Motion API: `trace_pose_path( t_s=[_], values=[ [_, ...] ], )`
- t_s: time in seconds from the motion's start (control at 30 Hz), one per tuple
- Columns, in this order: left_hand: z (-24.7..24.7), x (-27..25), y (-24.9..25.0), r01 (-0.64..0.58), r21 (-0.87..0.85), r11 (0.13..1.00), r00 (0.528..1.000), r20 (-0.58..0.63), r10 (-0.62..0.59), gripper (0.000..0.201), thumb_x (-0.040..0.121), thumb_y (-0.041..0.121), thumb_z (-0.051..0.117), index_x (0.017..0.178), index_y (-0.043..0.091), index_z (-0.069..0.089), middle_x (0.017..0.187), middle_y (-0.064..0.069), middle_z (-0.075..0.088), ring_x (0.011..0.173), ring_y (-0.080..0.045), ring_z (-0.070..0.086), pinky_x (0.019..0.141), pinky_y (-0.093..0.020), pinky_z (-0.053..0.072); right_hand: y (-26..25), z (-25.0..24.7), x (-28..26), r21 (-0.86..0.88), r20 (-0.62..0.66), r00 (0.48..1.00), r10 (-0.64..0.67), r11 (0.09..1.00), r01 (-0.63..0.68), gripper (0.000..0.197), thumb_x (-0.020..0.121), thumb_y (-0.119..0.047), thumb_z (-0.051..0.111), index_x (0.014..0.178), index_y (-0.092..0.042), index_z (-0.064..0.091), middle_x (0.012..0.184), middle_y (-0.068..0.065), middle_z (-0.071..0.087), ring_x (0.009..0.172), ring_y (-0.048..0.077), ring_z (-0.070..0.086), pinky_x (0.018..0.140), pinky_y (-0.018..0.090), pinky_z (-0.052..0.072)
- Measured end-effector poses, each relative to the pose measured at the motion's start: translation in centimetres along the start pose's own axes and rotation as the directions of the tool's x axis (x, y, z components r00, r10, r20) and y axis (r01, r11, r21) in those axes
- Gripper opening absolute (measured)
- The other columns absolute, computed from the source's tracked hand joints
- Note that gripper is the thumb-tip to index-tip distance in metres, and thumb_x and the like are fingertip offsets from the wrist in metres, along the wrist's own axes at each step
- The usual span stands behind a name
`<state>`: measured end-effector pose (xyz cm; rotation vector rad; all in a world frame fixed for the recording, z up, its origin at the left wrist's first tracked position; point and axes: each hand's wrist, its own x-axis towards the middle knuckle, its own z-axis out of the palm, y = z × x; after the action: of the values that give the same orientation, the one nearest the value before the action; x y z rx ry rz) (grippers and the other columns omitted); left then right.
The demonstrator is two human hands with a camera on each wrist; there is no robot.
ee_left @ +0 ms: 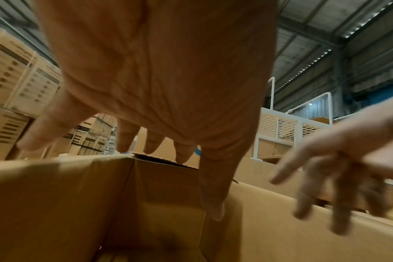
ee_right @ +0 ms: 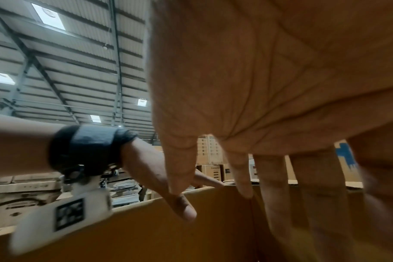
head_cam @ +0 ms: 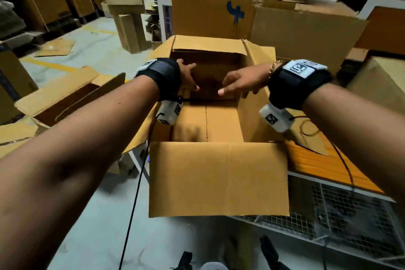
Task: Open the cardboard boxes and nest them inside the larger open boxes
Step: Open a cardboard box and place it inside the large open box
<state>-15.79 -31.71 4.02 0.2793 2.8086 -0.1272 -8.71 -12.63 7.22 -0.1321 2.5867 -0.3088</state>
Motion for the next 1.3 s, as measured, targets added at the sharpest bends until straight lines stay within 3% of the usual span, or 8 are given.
trace_pose_path(
  t_s=[0.13,0.43,0.57,0.77,1.03,1.1,1.2,1.3],
  values=[
    [0.5,2.0,-0.4,0.027,-0.038,0.999,0.999,-0.019,-0.028,0.098,0.081,0.063,0.062,0.154,0.04,0.002,0.163,-0.007,-0.001,0.147,-0.04,0.01,0.113,-0.059,0.026,-1.2,-0.8,5.6,-0.026,-0.174,0.984,0.028,0.999,-0.033,0.087,0.088,-0.061,0.057,0.156,-0.021,0.02,0.158,0.003,0.032,0.14,0.024,0.038,0.107,0.033,0.034],
    [2.3,6.8,-1.7,0.077,-0.118,0.99,0.985,-0.145,-0.094,0.104,0.08,0.063,0.064,0.154,0.035,-0.005,0.163,-0.009,-0.01,0.146,-0.039,0.003,0.115,-0.058,0.024,-0.9,1.2,18.2,0.051,-0.315,0.944,0.095,0.995,-0.083,0.097,0.087,-0.057,0.062,0.158,-0.027,0.003,0.165,0.006,0.006,0.147,0.037,0.021,0.116,0.046,0.028],
    [2.4,8.3,-1.9,0.141,-0.104,0.985,0.979,-0.134,-0.155,0.105,0.078,0.064,0.064,0.154,0.036,-0.004,0.162,-0.001,-0.013,0.146,-0.035,0.0,0.102,-0.065,0.034,0.2,1.9,21.5,0.025,-0.361,0.922,0.138,0.99,-0.138,0.091,0.086,-0.053,0.065,0.156,-0.025,0.014,0.163,0.007,0.004,0.145,0.042,0.016,0.114,0.056,0.024],
    [2.0,9.8,-1.8,0.187,-0.018,0.982,0.971,-0.15,-0.188,0.108,0.076,0.071,0.061,0.154,0.036,-0.006,0.161,0.003,-0.018,0.146,-0.034,-0.004,0.1,-0.06,0.035,1.7,-3.2,24.3,-0.076,-0.576,0.811,0.104,0.981,-0.18,0.069,0.086,-0.053,0.061,0.141,-0.018,0.04,0.15,0.014,0.03,0.136,0.04,0.031,0.107,0.057,0.026],
    [1.5,10.6,-1.3,0.186,0.072,0.98,0.981,-0.073,-0.181,0.12,0.066,0.081,0.061,0.155,0.031,-0.003,0.161,-0.003,-0.016,0.145,-0.036,-0.006,0.102,-0.06,0.036,3.6,-7.9,29.7,-0.147,-0.587,0.809,0.022,0.98,-0.133,0.1,0.082,-0.048,0.069,0.157,-0.031,0.005,0.164,0.003,-0.015,0.149,0.04,-0.007,0.112,0.069,0.005],
    [1.6,10.7,-1.6,0.194,0.087,0.977,0.98,-0.068,-0.189,0.114,0.071,0.074,0.064,0.155,0.031,0.0,0.16,-0.004,-0.017,0.144,-0.037,-0.006,0.1,-0.059,0.038,3.7,-8.5,30.7,-0.14,-0.565,0.825,0.035,0.98,-0.138,0.099,0.084,-0.048,0.067,0.157,-0.032,0.002,0.164,0.0,-0.015,0.149,0.039,-0.01,0.112,0.07,0.004],
    [1.8,10.6,-2.6,0.198,0.112,0.974,0.978,-0.084,-0.189,0.09,0.084,0.043,0.065,0.154,0.032,0.009,0.16,-0.004,-0.018,0.143,-0.039,-0.005,0.099,-0.058,0.039,4.1,-8.9,31.5,-0.139,-0.536,0.843,0.051,0.979,-0.148,0.095,0.087,-0.048,0.065,0.157,-0.031,0.002,0.165,-0.001,-0.009,0.149,0.039,-0.008,0.112,0.071,0.003],
    [1.7,10.4,-4.2,0.192,0.133,0.972,0.981,-0.033,-0.189,0.063,0.092,0.019,0.059,0.146,0.033,0.031,0.159,-0.003,-0.022,0.143,-0.041,-0.006,0.099,-0.06,0.038,4.2,-9.0,31.9,-0.191,-0.561,0.828,0.006,0.972,-0.137,0.095,0.085,-0.047,0.066,0.157,-0.029,0.007,0.165,-0.001,-0.004,0.15,0.037,-0.004,0.113,0.07,0.005]
  ],
)
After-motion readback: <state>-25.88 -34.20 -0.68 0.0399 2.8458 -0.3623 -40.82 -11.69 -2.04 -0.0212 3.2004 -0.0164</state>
